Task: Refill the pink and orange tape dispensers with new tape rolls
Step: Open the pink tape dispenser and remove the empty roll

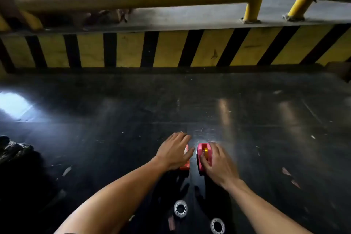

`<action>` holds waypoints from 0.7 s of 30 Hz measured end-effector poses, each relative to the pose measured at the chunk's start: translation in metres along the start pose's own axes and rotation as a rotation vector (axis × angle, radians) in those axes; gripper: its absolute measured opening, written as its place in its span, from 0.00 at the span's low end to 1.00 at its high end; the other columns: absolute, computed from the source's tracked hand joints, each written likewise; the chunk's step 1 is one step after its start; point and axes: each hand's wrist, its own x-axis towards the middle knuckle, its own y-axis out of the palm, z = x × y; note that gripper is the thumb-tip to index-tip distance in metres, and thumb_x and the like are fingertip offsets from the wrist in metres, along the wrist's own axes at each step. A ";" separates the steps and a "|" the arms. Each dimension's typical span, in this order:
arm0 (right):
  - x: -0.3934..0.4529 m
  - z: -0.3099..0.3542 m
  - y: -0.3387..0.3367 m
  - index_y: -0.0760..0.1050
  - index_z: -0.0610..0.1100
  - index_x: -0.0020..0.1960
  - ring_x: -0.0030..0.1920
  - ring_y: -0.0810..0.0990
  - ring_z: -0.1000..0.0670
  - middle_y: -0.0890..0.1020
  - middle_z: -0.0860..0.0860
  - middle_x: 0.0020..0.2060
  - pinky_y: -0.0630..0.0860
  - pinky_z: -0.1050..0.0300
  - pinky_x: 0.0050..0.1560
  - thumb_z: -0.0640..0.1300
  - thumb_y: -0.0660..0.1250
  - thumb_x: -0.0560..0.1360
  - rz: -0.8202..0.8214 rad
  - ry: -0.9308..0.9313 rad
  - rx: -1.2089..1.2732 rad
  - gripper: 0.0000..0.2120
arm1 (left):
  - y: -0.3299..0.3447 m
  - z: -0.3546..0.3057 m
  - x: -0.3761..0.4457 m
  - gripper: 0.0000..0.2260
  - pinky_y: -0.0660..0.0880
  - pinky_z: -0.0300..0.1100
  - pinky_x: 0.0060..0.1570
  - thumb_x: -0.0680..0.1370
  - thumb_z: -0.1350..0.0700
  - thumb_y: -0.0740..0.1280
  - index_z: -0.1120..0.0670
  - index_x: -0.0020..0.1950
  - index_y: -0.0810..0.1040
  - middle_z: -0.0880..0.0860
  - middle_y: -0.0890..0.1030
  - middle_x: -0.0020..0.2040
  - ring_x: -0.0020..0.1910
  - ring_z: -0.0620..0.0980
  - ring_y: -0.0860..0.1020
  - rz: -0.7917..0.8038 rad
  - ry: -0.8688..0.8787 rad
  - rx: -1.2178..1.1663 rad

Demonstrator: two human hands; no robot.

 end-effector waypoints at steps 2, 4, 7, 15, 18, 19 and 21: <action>-0.002 -0.004 0.011 0.62 0.45 0.72 0.67 0.70 0.48 0.72 0.48 0.67 0.69 0.55 0.65 0.61 0.58 0.76 0.014 0.023 0.025 0.30 | 0.010 -0.001 0.003 0.23 0.66 0.46 0.71 0.81 0.43 0.55 0.54 0.72 0.69 0.53 0.74 0.70 0.70 0.53 0.71 0.032 0.014 -0.021; -0.006 -0.008 0.023 0.60 0.45 0.73 0.66 0.71 0.47 0.73 0.48 0.67 0.70 0.54 0.64 0.61 0.58 0.75 0.047 0.052 0.035 0.32 | 0.018 -0.004 0.004 0.23 0.66 0.47 0.72 0.81 0.43 0.55 0.53 0.72 0.69 0.53 0.74 0.70 0.70 0.53 0.71 0.074 0.020 -0.031; -0.009 -0.014 0.037 0.62 0.45 0.71 0.62 0.73 0.47 0.75 0.48 0.63 0.73 0.52 0.60 0.60 0.60 0.73 0.051 0.100 0.065 0.31 | 0.027 -0.008 0.011 0.23 0.63 0.49 0.75 0.81 0.43 0.56 0.53 0.73 0.68 0.54 0.73 0.72 0.72 0.53 0.70 0.112 0.031 -0.060; -0.006 -0.023 0.053 0.66 0.48 0.65 0.54 0.75 0.46 0.78 0.49 0.54 0.75 0.51 0.51 0.58 0.64 0.72 0.084 0.188 0.059 0.25 | 0.048 -0.012 0.039 0.25 0.60 0.55 0.76 0.80 0.50 0.57 0.53 0.77 0.61 0.57 0.69 0.75 0.75 0.58 0.65 0.249 0.099 -0.063; -0.007 -0.027 0.049 0.68 0.48 0.63 0.53 0.75 0.45 0.78 0.48 0.53 0.74 0.49 0.51 0.56 0.63 0.73 0.094 0.199 0.037 0.22 | 0.051 -0.016 0.044 0.27 0.59 0.55 0.77 0.78 0.53 0.61 0.52 0.77 0.61 0.58 0.70 0.73 0.73 0.60 0.67 0.299 0.096 -0.021; -0.008 -0.030 0.047 0.68 0.48 0.62 0.53 0.75 0.44 0.78 0.48 0.53 0.74 0.49 0.51 0.55 0.64 0.73 0.100 0.200 0.045 0.20 | 0.051 -0.017 0.044 0.28 0.59 0.55 0.76 0.77 0.54 0.62 0.52 0.77 0.61 0.59 0.71 0.72 0.71 0.61 0.68 0.305 0.089 -0.006; -0.010 -0.038 0.041 0.69 0.47 0.64 0.55 0.74 0.44 0.77 0.47 0.55 0.73 0.50 0.53 0.49 0.66 0.73 0.132 0.172 0.087 0.21 | 0.051 -0.019 0.040 0.29 0.62 0.55 0.73 0.77 0.54 0.61 0.51 0.78 0.61 0.60 0.72 0.68 0.69 0.62 0.68 0.308 0.083 0.033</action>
